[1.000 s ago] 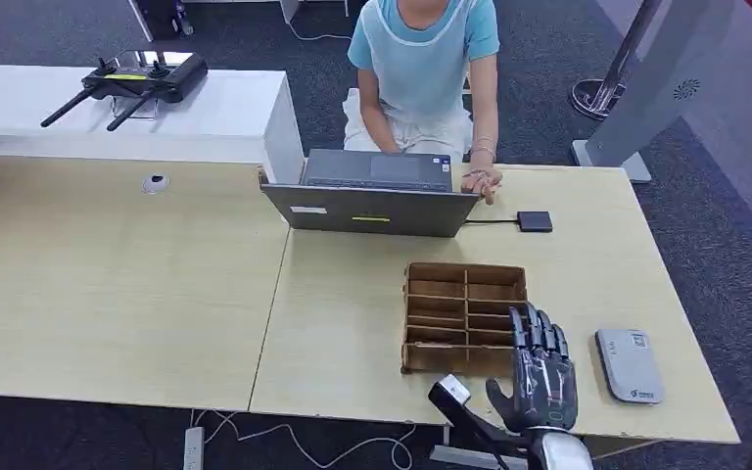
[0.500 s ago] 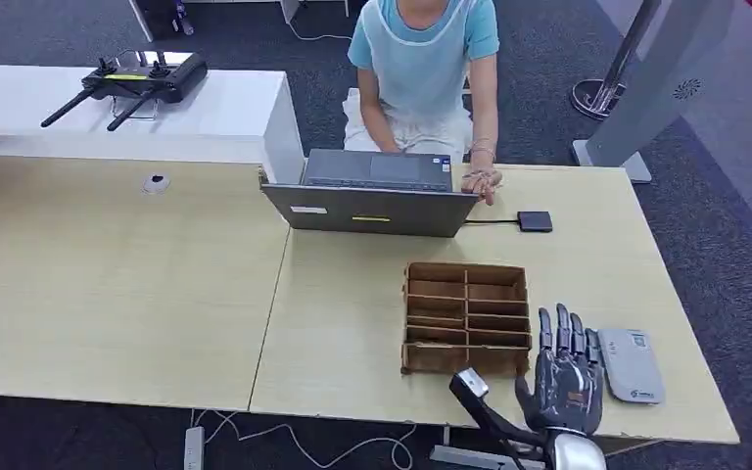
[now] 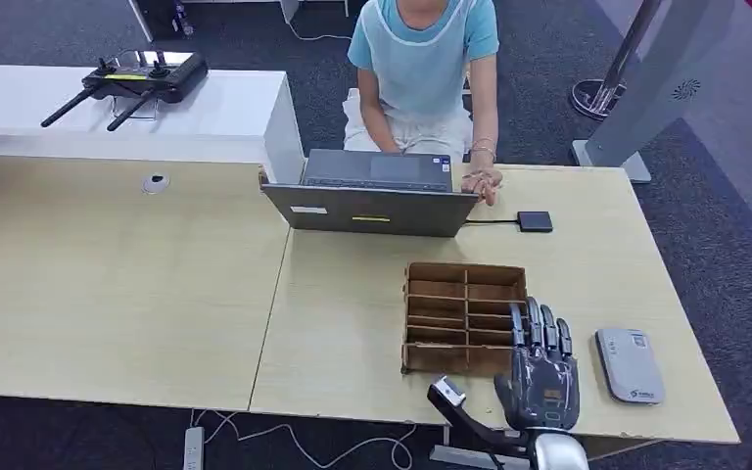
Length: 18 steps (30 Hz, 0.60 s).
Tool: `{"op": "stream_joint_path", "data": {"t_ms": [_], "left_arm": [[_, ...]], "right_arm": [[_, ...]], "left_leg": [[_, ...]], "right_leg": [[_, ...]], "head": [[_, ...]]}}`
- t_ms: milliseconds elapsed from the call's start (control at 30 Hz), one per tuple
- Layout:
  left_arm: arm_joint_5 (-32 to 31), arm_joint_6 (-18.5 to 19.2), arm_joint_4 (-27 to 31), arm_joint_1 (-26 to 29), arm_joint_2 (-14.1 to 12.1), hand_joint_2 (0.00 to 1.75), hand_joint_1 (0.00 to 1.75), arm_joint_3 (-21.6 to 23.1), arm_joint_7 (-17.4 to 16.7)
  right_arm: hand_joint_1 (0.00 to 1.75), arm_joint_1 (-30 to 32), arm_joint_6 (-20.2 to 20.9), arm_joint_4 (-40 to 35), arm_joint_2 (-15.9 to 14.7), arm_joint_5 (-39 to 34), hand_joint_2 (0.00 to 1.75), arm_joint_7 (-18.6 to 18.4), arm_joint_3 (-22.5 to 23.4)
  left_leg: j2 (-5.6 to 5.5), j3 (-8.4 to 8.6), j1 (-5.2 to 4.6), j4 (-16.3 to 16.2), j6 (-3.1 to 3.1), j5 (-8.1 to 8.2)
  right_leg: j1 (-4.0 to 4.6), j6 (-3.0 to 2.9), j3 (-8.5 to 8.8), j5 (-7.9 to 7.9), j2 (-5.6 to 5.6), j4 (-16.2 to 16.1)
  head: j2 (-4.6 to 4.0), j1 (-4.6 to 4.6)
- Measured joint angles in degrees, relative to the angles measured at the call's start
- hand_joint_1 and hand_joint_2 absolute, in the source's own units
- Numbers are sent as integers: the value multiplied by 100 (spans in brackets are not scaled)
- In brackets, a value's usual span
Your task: Pass the card to the sensor for recognition and then transmit it.
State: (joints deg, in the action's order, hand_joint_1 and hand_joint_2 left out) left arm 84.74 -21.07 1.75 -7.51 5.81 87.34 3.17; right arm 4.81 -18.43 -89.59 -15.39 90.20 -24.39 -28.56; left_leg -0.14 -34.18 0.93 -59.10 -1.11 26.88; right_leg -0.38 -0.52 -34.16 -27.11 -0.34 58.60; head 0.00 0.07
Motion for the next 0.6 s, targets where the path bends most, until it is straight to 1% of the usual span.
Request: {"op": "stream_joint_path", "data": {"t_ms": [100,233,300,333,367,467,500,600], "left_arm": [[-28,0,0,0,0,0,0,2,0],[-61,0,0,1,0,0,0,2,-2],[-63,0,0,0,0,0,0,2,-2],[-70,0,0,0,0,0,0,2,-2],[-70,0,0,0,0,0,0,0,0],[-87,2,0,0,0,0,0,0,-2],[-89,2,0,0,0,0,0,2,-2],[-103,2,0,0,0,0,0,2,-7]], "right_arm": [[17,-44,2,2,-22,-2,175,-13,-90],[24,-57,-4,7,-26,-2,175,144,-120],[38,-57,-7,7,-26,-2,175,188,-123],[42,-62,-7,13,-26,-2,175,216,-123],[56,-63,-4,15,-26,-2,175,223,-123],[56,-67,-2,24,-26,-2,175,249,-123],[61,-67,-2,31,-26,-2,175,253,-123],[66,-67,-2,61,-26,-2,175,280,-123]], "left_leg": [[1,0,0,0,0,0],[0,0,0,0,0,0],[0,0,0,0,0,0],[0,0,1,0,0,0],[0,0,1,0,0,0],[0,0,0,0,0,0],[0,0,0,0,0,0],[0,0,0,0,0,0]], "right_leg": [[0,0,-1,0,1,0],[0,0,-1,0,0,0],[0,0,-1,0,0,0],[0,0,-1,0,0,0],[0,0,-1,0,0,0],[0,0,-1,0,0,0],[0,0,0,0,0,0],[0,0,0,0,0,0]], "head": [[0,0],[0,0],[0,0],[0,0],[0,0],[0,0],[0,0],[0,0]]}}
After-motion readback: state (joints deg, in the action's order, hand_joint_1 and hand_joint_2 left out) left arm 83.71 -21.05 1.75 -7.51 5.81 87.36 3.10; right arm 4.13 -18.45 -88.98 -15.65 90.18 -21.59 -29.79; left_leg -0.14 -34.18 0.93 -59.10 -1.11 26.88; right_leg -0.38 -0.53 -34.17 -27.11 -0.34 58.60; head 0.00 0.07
